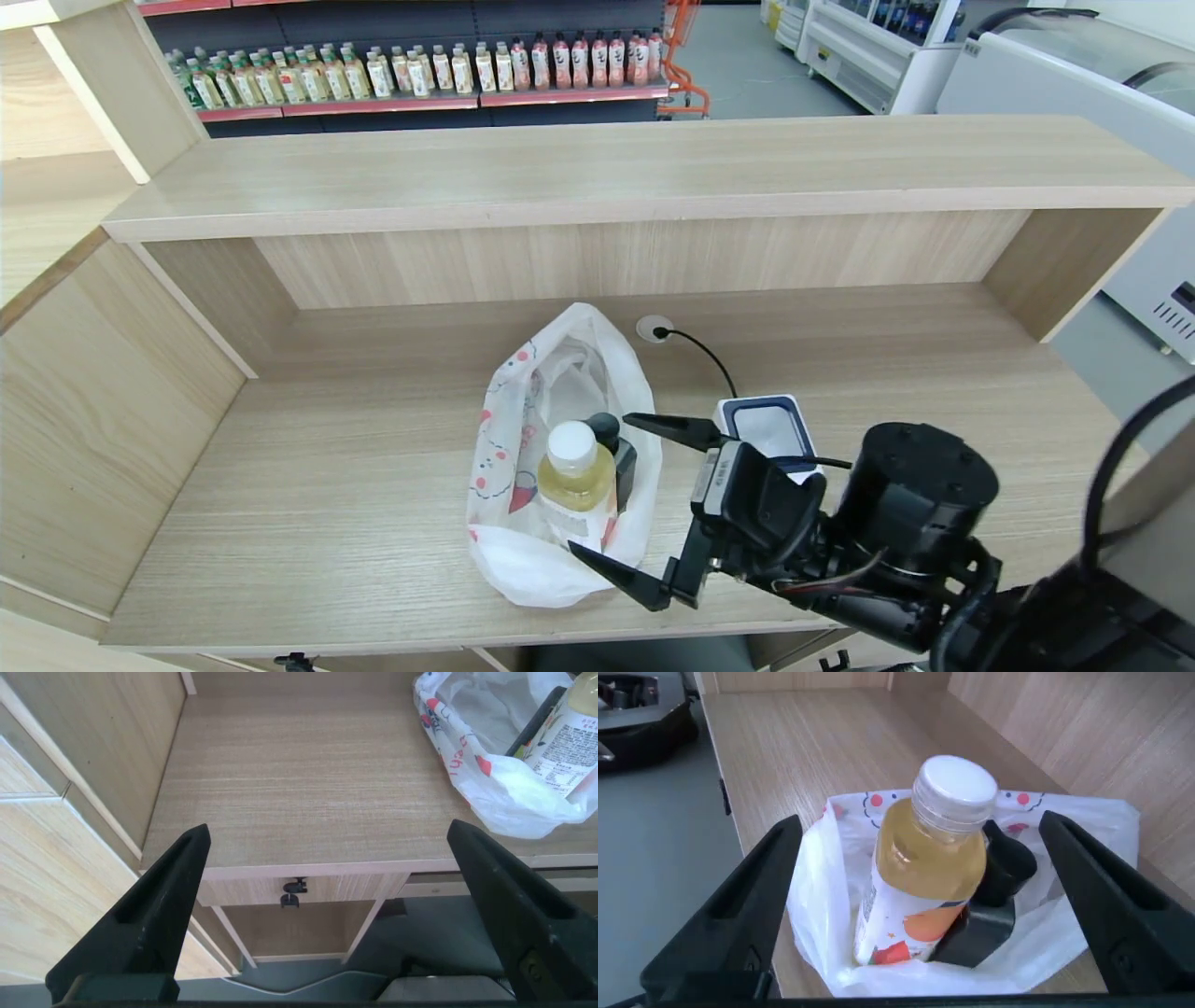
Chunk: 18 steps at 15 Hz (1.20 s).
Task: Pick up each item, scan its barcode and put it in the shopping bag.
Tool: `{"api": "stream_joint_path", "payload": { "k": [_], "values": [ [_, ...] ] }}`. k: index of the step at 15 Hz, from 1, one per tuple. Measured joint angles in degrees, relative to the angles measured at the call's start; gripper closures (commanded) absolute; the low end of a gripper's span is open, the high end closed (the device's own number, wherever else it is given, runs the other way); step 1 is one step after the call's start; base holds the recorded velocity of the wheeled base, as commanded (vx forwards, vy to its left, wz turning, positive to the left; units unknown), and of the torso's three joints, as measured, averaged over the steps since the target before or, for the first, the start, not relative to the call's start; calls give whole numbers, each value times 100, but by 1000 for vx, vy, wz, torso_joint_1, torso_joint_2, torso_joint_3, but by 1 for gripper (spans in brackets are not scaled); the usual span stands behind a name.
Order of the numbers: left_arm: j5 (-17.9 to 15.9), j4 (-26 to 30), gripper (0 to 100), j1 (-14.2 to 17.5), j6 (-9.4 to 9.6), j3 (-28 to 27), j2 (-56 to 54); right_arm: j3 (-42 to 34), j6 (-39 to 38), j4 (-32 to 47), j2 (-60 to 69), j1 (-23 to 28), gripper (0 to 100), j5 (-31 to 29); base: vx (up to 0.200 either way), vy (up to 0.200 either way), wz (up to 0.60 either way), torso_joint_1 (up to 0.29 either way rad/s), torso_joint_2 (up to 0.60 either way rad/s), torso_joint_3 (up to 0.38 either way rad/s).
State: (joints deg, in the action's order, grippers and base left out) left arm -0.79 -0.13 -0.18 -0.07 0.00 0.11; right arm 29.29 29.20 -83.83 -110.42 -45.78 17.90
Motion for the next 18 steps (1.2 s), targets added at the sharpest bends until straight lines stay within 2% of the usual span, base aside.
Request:
{"api": "stream_joint_path", "payload": {
  "k": [4,7,9,13,15,18],
  "values": [
    [0,-2,0,0,0,0,0,-52,-257,1371,1348,90,0,-240,0,0,0,0,0,0],
    [0,-2,0,0,0,0,0,199,-1056,2594,2283,345,0,-1576,0,0,0,0,0,0],
    [-2,-2,0,0,2,0,0,289,-1549,3298,2851,822,0,-1999,0,0,0,0,0,0],
    [-2,-2,0,-2,-2,0,0,188,-2014,3799,3510,2155,0,-2080,0,0,0,0,0,0],
    [-2,-2,0,2,0,0,0,-258,-2328,4056,3866,2903,0,-1966,0,0,0,0,0,0],
    [0,-2,0,0,0,0,0,-1251,-2458,4218,4513,3355,0,-1792,0,0,0,0,0,0]
  ]
}}
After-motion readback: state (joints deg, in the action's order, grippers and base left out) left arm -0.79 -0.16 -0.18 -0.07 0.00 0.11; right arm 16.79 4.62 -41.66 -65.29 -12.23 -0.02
